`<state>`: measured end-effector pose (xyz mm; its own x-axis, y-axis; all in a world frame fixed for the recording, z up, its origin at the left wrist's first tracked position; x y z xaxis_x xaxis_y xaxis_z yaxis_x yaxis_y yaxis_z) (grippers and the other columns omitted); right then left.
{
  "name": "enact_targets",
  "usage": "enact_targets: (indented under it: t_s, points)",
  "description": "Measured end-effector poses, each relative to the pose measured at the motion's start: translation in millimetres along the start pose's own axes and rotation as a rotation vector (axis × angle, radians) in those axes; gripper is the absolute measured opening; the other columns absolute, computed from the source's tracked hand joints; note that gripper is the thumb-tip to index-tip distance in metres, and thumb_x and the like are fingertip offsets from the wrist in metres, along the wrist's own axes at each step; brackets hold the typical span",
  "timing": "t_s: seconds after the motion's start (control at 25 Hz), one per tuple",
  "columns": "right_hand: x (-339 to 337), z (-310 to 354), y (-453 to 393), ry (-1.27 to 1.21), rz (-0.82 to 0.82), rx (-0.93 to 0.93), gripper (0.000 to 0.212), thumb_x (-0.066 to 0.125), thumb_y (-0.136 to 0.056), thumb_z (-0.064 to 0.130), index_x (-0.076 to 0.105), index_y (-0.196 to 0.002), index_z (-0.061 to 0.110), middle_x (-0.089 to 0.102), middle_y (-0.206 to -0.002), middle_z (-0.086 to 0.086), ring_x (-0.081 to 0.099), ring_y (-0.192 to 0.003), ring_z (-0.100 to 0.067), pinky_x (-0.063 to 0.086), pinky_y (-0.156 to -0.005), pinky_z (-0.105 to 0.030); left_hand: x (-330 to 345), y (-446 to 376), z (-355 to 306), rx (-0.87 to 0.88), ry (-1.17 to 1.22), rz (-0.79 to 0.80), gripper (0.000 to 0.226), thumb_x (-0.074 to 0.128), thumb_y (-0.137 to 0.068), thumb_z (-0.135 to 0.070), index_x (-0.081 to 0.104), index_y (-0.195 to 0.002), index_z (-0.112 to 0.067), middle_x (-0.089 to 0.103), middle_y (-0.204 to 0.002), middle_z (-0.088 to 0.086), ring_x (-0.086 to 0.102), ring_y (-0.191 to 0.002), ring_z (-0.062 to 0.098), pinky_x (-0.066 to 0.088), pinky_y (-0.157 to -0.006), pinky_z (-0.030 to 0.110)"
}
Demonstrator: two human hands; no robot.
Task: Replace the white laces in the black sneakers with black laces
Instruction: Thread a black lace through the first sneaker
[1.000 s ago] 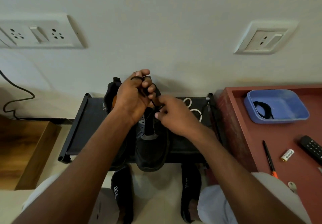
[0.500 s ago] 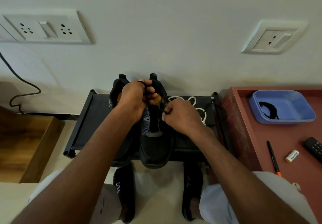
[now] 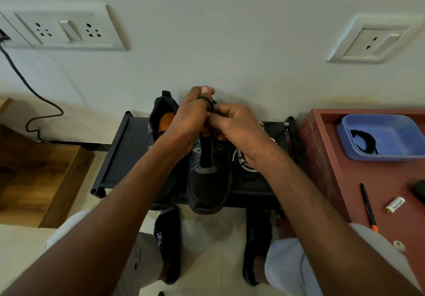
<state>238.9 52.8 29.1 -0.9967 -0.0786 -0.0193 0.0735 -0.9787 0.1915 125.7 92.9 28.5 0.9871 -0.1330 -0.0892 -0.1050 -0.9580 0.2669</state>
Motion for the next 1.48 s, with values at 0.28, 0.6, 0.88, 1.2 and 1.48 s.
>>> enact_targets:
  t_s: [0.28, 0.6, 0.88, 1.2, 1.48]
  points:
    - [-5.8, -13.4, -3.2, 0.112, -0.086, 0.021, 0.027, 0.052, -0.103, 0.0, 0.074, -0.111, 0.014, 0.07, -0.076, -0.005, 0.05, -0.051, -0.007, 0.039, -0.045, -0.016, -42.1, 12.8, -8.0, 0.077, -0.448, 0.047, 0.025, 0.049, -0.103, 0.0, 0.064, -0.119, -0.013, 0.074, -0.096, 0.007, 0.065, -0.07, 0.005, 0.045, -0.053, 0.014]
    - [41.4, -18.2, 10.5, 0.097, 0.029, 0.133, 0.015, 0.069, -0.1, 0.022, 0.078, -0.099, 0.01, 0.075, -0.078, -0.004, 0.055, -0.051, 0.001, 0.037, -0.051, -0.013, -131.6, 62.5, 17.1, -0.136, -0.775, 0.016, 0.025, 0.05, -0.103, -0.001, 0.068, -0.104, -0.018, 0.073, -0.088, 0.01, 0.068, -0.072, 0.016, 0.046, -0.057, 0.022]
    - [70.9, -25.2, 4.1, 0.259, 0.043, 0.116, 0.01, 0.067, -0.101, 0.016, 0.076, -0.104, 0.017, 0.075, -0.08, -0.004, 0.058, -0.051, 0.005, 0.041, -0.05, -0.008, -122.0, 42.1, 53.0, -0.204, -0.914, 0.157, 0.033, 0.061, -0.102, -0.018, 0.059, -0.134, -0.026, 0.073, -0.079, 0.006, 0.068, -0.054, 0.012, 0.051, -0.05, 0.022]
    - [76.7, -41.8, -20.3, 0.644, 0.082, 0.081, 0.021, 0.059, -0.103, 0.008, 0.076, -0.096, 0.019, 0.077, -0.08, -0.001, 0.068, -0.059, -0.008, 0.056, -0.06, -0.023, -128.6, 21.5, 60.1, -0.315, -0.953, 0.371, 0.023, 0.058, -0.102, -0.013, 0.063, -0.118, -0.029, 0.066, -0.061, 0.003, 0.064, -0.05, 0.016, 0.049, -0.048, 0.025]
    - [89.9, -42.9, -18.9, 0.919, 0.125, -0.111, 0.015, 0.076, -0.091, 0.018, 0.083, -0.101, 0.027, 0.078, -0.096, 0.008, 0.071, -0.09, -0.009, 0.061, -0.082, -0.031, -128.7, 24.4, 63.4, -0.401, -0.8, 0.329, 0.017, 0.058, -0.102, -0.008, 0.07, -0.107, -0.019, 0.064, -0.065, 0.004, 0.064, -0.057, 0.017, 0.052, -0.055, 0.026]
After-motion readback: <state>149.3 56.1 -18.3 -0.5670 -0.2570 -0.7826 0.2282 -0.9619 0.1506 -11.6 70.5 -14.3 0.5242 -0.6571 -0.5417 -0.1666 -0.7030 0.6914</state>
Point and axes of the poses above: each hand's wrist, its own y-axis away from the middle knuckle, its own x-axis out of the palm, z = x × y, the point moved 4 cm from there along -y, towards the middle knuckle
